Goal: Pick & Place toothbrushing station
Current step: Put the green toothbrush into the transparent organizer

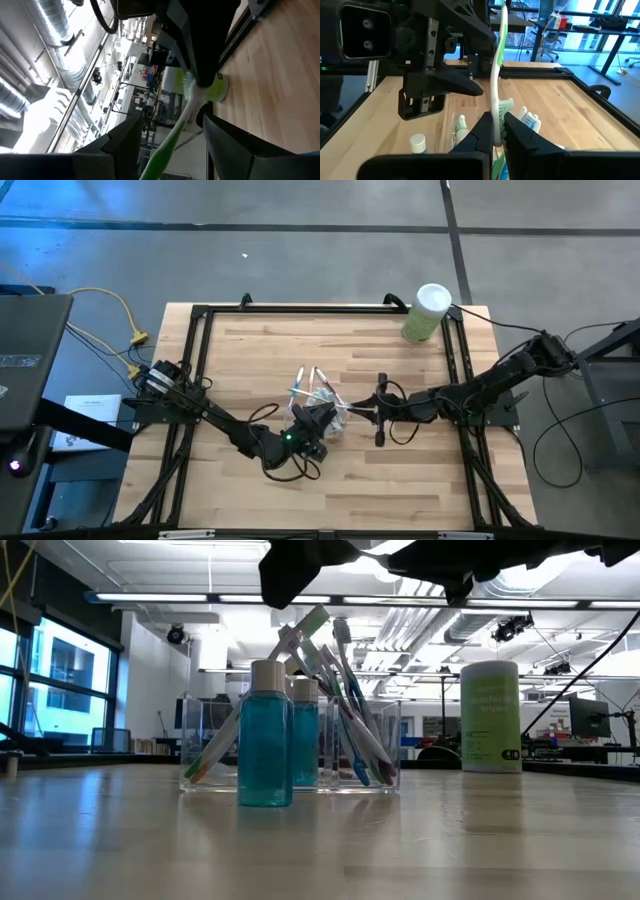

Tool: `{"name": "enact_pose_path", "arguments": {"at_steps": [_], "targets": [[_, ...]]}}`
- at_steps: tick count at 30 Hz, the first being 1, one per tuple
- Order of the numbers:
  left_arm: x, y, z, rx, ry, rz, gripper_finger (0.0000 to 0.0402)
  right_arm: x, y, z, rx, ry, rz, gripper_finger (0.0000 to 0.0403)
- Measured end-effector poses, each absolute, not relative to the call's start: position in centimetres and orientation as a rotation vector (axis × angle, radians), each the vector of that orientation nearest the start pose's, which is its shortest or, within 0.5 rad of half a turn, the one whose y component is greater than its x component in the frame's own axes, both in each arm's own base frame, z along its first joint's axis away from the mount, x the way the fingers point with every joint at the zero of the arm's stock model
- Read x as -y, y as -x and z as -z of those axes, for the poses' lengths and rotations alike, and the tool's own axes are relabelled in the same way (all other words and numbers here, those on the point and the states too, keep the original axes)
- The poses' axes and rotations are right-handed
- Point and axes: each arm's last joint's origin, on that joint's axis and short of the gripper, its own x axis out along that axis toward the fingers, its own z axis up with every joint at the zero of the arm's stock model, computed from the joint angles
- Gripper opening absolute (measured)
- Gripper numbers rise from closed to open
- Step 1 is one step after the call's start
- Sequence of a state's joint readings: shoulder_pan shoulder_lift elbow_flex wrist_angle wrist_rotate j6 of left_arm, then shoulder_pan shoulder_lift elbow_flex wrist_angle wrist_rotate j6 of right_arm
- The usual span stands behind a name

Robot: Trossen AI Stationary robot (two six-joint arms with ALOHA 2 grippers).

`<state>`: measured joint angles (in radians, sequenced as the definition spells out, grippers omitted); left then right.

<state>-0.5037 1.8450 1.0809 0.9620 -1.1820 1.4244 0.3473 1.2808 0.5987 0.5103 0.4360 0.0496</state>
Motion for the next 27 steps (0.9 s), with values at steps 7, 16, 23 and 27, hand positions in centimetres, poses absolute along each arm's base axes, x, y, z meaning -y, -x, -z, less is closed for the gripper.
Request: {"name": "enact_pose_path", "arguments": {"at_steps": [7,16,23,27], "targets": [[16.2,-35.3,-24.6,-0.373,-1.222,-0.64,0.0203,-8.8,-25.4,-24.1,-0.161,0.017,0.061,0.0013],[16.2,-35.3,-24.6,-0.372,-1.223,-0.638,0.0203,-10.2,-25.4,-25.1,-0.195,0.015,0.023,0.0012],[16.2,-35.3,-24.6,-0.371,-1.223,-0.637,0.0179,-10.2,-25.4,-25.0,-0.209,-0.003,0.02,0.0012],[16.2,-35.3,-24.6,-0.353,-1.226,-0.62,0.0135,-10.2,-25.4,-25.0,-0.213,-0.002,0.019,0.0012]]}}
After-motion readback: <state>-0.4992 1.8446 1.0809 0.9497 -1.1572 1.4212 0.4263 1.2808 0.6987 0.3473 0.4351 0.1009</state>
